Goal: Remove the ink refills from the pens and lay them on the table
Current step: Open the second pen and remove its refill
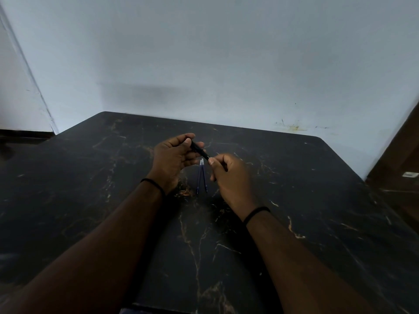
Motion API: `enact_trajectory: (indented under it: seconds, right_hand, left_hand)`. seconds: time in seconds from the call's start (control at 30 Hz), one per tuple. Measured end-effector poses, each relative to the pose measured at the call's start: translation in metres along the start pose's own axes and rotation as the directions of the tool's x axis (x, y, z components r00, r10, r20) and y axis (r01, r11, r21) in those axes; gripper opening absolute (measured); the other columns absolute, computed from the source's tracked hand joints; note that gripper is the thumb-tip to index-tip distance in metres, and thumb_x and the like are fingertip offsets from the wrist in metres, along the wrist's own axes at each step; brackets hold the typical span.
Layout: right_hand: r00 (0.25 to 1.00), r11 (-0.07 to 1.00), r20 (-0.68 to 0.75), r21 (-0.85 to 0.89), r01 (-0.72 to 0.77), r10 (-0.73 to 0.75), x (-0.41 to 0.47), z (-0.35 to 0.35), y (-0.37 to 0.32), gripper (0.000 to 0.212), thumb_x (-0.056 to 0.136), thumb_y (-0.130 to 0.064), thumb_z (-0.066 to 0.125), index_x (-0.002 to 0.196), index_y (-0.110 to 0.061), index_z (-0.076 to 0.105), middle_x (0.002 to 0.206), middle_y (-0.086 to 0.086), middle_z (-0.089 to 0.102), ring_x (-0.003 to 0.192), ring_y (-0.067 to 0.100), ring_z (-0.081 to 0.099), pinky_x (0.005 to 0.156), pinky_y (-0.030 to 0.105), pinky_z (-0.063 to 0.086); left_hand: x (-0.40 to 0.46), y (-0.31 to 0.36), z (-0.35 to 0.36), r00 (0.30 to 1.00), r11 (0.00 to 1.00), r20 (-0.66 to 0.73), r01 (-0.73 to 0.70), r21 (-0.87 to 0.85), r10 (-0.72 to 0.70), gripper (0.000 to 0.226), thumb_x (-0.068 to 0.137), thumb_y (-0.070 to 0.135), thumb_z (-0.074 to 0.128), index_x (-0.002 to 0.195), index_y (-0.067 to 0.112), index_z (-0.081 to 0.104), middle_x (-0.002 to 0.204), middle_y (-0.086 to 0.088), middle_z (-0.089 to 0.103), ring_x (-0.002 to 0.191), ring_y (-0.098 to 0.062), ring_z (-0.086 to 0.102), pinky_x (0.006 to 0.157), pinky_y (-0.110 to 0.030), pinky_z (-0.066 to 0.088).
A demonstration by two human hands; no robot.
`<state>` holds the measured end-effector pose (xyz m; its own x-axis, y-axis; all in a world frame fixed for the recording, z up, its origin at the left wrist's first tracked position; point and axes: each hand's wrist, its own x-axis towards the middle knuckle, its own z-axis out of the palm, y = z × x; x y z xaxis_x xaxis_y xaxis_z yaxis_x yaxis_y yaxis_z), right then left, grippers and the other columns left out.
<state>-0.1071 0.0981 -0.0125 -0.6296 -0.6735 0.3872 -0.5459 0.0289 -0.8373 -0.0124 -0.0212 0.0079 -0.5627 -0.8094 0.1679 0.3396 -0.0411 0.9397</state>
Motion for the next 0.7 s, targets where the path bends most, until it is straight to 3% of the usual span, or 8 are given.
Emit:
enact_trajectory:
  seconds: [0.17,0.33,0.53,0.63,0.7]
  right_hand:
    - [0.998,0.997,-0.049,-0.059,0.043,-0.046,-0.001,0.001,0.000,0.023,0.098,-0.030,0.058,0.077,-0.020,0.061,0.065,-0.003,0.061,0.059,0.013,0.056,0.056,0.031,0.046]
    - [0.989,0.987,-0.119,-0.146,0.064,-0.082,-0.003,0.004,0.001,0.024,0.096,-0.032,0.060,0.074,-0.026,0.055,0.061,-0.008,0.052,0.053,0.004,0.047,0.050,0.026,0.038]
    - [0.992,0.982,-0.097,-0.176,0.069,-0.087,-0.004,0.006,0.000,0.021,0.097,-0.035,0.056,0.079,-0.024,0.057,0.065,-0.007,0.056,0.058,0.005,0.053,0.054,0.030,0.045]
    - [0.993,0.984,-0.114,-0.180,0.014,-0.035,-0.001,-0.004,0.000,0.022,0.099,-0.041,0.050,0.086,-0.026,0.058,0.070,-0.005,0.065,0.064,0.008,0.061,0.057,0.031,0.050]
    - [0.977,0.974,-0.212,-0.224,-0.043,-0.006,0.003,-0.019,0.004,0.023,0.100,-0.042,0.047,0.087,-0.027,0.057,0.072,-0.005,0.066,0.063,0.005,0.060,0.051,0.025,0.041]
  left_hand:
    - [-0.003,-0.001,0.006,0.999,1.000,-0.037,-0.009,0.029,0.010,0.023,0.102,0.009,0.048,0.120,0.001,0.060,0.100,-0.021,0.072,0.086,-0.029,0.072,0.066,-0.030,0.059]
    - [-0.004,0.000,0.011,1.000,0.999,-0.021,-0.002,0.039,0.003,0.025,0.103,0.008,0.046,0.123,-0.002,0.057,0.105,-0.026,0.069,0.084,-0.029,0.071,0.070,-0.032,0.059]
    - [-0.005,-0.001,0.011,1.000,0.999,0.008,-0.006,0.033,0.006,0.032,0.103,0.013,0.046,0.133,0.006,0.054,0.112,-0.021,0.070,0.097,-0.031,0.071,0.078,-0.034,0.058]
    - [-0.001,-0.003,0.014,0.998,0.997,-0.041,-0.051,0.057,0.053,0.033,0.102,0.018,0.049,0.134,0.011,0.053,0.106,-0.015,0.071,0.084,-0.021,0.071,0.068,-0.026,0.057]
    - [0.002,-0.007,0.015,0.985,0.972,-0.122,-0.094,0.214,0.123,0.029,0.100,0.020,0.053,0.126,0.008,0.059,0.098,-0.013,0.071,0.071,-0.015,0.065,0.061,-0.023,0.055]
